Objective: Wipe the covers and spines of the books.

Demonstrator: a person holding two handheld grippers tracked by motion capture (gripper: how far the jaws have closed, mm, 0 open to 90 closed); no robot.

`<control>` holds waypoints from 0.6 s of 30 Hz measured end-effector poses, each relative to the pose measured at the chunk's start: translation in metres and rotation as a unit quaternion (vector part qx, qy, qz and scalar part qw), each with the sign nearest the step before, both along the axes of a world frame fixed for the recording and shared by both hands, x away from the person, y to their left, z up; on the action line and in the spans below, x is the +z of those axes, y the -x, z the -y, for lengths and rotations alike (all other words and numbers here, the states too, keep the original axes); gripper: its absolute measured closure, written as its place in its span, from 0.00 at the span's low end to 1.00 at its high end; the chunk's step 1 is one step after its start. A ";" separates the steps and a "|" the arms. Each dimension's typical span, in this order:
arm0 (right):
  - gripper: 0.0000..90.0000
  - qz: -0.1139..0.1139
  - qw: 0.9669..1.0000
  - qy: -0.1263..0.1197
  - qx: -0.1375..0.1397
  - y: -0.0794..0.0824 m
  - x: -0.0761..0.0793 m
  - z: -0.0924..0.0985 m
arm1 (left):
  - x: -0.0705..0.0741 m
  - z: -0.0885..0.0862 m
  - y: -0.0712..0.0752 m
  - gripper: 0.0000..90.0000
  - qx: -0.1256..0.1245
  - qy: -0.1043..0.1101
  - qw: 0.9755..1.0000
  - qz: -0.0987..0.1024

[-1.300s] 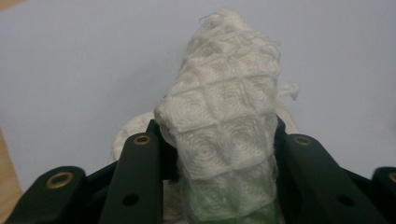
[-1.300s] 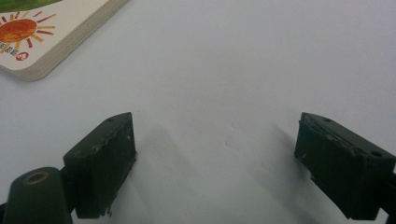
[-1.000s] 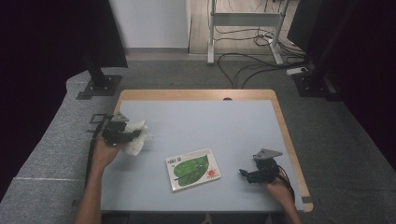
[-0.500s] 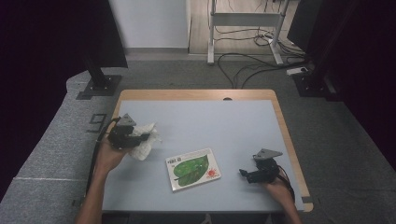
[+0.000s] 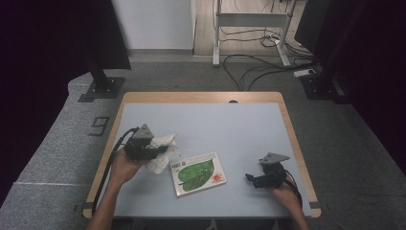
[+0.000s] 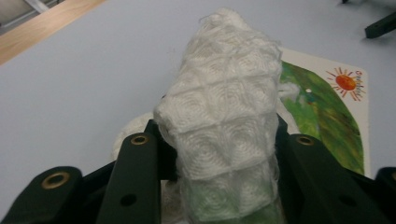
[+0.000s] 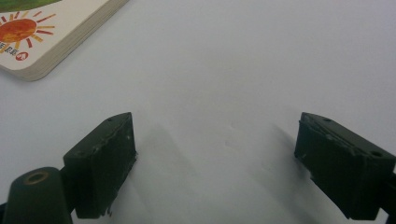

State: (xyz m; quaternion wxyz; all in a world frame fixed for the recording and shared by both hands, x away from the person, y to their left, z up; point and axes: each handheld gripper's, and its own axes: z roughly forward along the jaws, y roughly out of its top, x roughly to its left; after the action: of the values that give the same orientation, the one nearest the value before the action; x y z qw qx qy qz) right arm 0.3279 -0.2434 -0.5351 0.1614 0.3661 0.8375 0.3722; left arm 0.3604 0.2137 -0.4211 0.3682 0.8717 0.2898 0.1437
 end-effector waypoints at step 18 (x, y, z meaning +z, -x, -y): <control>0.13 0.000 1.000 0.000 0.000 0.000 0.000 0.000 | -0.045 0.032 0.010 0.68 -0.023 -0.018 0.999 -0.020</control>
State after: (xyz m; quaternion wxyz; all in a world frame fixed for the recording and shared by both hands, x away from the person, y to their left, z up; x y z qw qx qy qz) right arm 0.3277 -0.2434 -0.5351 0.1619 0.3661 0.8373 0.3723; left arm 0.3500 0.1819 -0.4660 0.3500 0.8873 0.2744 0.1225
